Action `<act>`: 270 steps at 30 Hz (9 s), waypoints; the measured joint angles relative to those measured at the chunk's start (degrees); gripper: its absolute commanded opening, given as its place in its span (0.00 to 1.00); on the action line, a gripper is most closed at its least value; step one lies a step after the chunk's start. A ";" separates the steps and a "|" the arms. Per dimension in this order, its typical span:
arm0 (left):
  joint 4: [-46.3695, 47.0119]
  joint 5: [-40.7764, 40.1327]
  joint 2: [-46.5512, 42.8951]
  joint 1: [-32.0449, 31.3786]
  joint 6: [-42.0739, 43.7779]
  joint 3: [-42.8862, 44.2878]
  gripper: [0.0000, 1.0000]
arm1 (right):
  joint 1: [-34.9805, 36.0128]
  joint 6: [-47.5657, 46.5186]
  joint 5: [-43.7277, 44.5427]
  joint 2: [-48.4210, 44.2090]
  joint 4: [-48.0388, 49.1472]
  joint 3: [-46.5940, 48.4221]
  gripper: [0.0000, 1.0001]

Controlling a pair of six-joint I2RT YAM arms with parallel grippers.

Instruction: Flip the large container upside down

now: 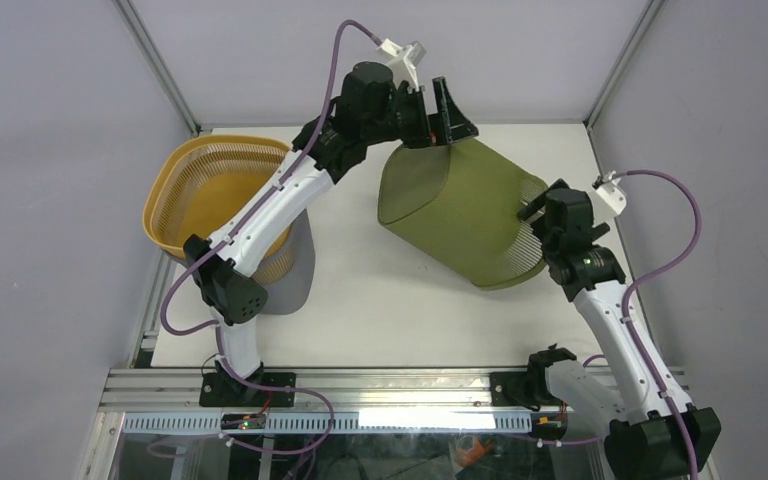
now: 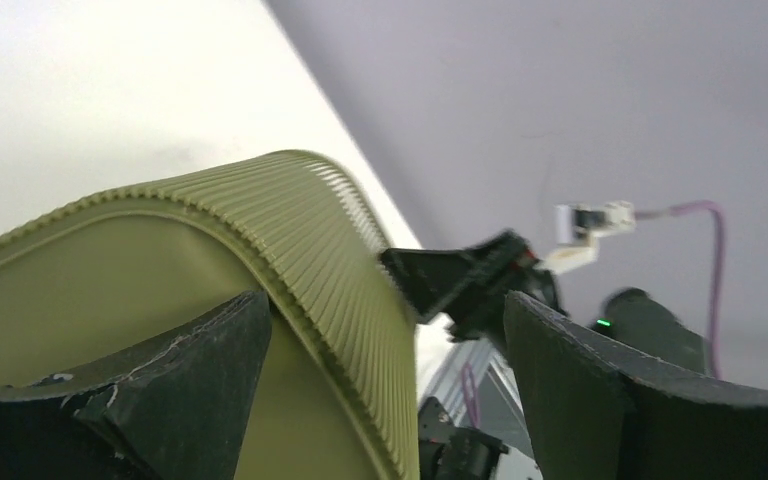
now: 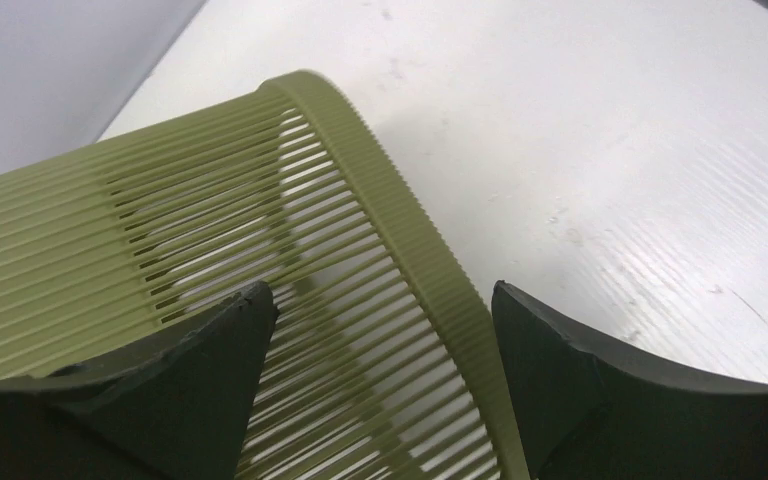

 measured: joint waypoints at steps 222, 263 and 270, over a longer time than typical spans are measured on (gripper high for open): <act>1.25 -21.92 -26.03 -5.66 33.31 8.52 0.00 | 27.17 15.39 -11.58 24.85 1.14 27.67 0.23; 13.49 -30.97 -27.32 -5.99 28.22 -2.14 0.00 | 21.90 -15.56 28.33 22.53 -22.77 35.98 0.03; 17.11 -32.83 -32.65 -5.92 27.76 -9.53 0.00 | 19.10 -16.44 34.64 21.22 -27.80 34.36 0.54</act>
